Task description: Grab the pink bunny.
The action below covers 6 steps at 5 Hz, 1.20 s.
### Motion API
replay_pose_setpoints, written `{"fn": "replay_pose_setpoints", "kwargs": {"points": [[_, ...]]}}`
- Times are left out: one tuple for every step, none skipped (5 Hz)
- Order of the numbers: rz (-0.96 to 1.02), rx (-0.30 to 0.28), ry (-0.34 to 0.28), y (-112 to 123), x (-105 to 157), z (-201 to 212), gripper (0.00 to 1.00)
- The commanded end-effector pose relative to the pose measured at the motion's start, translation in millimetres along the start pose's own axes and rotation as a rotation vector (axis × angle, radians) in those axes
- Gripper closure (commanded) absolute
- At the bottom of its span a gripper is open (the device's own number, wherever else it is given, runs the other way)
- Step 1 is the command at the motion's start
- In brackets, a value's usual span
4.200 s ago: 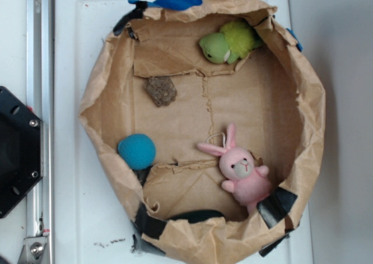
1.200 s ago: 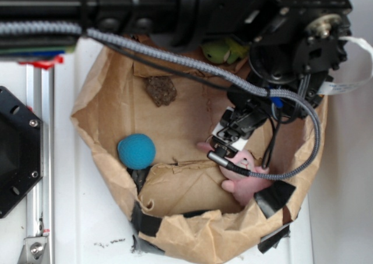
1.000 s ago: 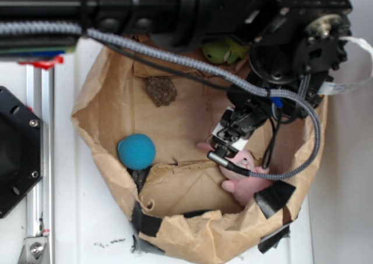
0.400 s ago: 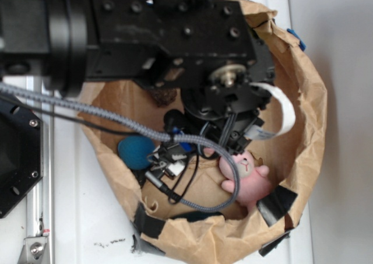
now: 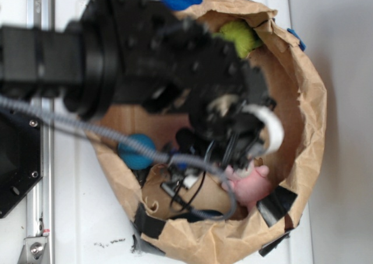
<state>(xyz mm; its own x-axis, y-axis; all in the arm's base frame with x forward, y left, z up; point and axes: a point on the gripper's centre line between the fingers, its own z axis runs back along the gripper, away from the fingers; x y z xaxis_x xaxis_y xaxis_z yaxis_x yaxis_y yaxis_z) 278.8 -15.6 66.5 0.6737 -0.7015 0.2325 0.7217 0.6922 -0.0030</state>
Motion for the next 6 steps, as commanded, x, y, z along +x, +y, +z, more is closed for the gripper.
{"fn": "replay_pose_setpoints", "kwargs": {"points": [[-0.037, 0.074, -0.02, -16.5, 36.0, -20.6, 0.0], [0.035, 0.085, -0.02, 4.5, 45.9, -18.4, 0.0], [0.073, 0.104, -0.011, 14.0, 50.8, -12.4, 0.0], [0.099, 0.075, -0.031, 17.0, 46.0, -3.3, 0.0], [0.09, 0.072, 0.003, 10.8, 47.6, -17.6, 0.0], [0.08, 0.06, 0.04, 7.4, 48.5, -32.7, 0.0]]}}
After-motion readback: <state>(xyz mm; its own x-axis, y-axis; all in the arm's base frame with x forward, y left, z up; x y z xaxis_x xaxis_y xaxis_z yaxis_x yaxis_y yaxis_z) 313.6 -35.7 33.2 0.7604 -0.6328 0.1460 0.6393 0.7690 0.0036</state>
